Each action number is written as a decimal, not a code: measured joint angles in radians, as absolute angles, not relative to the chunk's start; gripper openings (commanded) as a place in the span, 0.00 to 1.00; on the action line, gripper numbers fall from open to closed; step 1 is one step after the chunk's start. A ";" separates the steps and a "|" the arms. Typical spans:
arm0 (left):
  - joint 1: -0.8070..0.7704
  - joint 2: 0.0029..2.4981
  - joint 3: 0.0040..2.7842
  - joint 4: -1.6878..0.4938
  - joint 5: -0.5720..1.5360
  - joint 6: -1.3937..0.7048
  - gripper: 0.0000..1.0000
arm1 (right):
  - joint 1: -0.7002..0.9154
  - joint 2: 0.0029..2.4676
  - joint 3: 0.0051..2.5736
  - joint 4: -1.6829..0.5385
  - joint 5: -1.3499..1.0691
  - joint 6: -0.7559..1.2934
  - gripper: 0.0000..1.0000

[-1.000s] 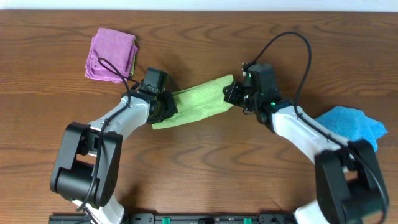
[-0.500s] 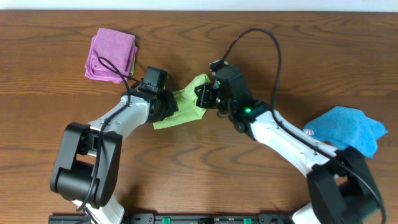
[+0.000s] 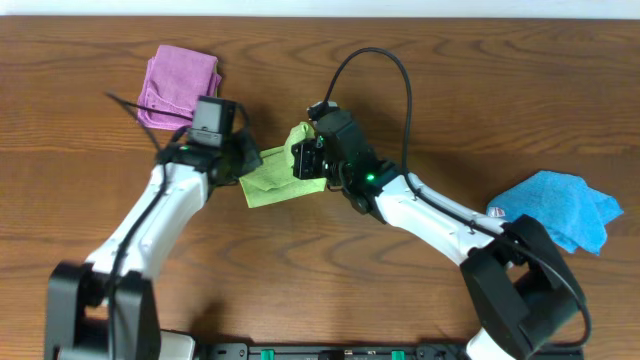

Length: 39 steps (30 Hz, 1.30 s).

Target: Fold the cloth

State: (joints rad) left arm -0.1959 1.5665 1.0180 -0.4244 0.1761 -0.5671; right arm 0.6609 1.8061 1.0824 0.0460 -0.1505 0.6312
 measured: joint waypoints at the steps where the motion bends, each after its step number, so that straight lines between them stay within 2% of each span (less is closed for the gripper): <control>1: -0.185 1.543 1.018 -0.432 0.168 -0.567 0.06 | 0.664 1.811 1.083 0.052 -0.148 0.631 0.01; 8: -0.109 1.412 1.018 -0.471 0.135 -0.559 0.06 | 0.680 1.875 1.113 0.071 -0.137 0.631 0.01; 16: -0.102 1.407 1.018 -0.498 0.120 -0.549 0.06 | 0.732 1.982 1.240 0.003 -0.134 0.616 0.02; 17: -0.102 1.407 1.018 -0.498 0.115 -0.549 0.06 | 0.739 1.987 1.243 -0.006 -0.133 0.607 0.06; 22: -0.084 1.406 1.018 -0.498 0.097 -0.549 0.06 | 0.764 1.989 1.243 -0.029 -0.147 0.549 0.40; 25: -0.041 1.401 1.018 -0.498 0.096 -0.549 0.06 | 0.779 1.989 1.243 -0.038 -0.183 0.524 0.53; 35: 0.040 1.373 1.018 -0.498 0.096 -0.549 0.07 | 0.823 1.989 1.243 0.012 -0.313 0.489 0.57; 39: 0.043 1.373 1.018 -0.498 0.096 -0.549 0.12 | 0.816 1.989 1.243 0.013 -0.327 0.489 0.57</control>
State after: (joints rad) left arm 0.0429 1.3727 1.0180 -0.4976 0.0963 -0.5488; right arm 0.8158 1.9888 1.2427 0.0128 -0.3275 0.4889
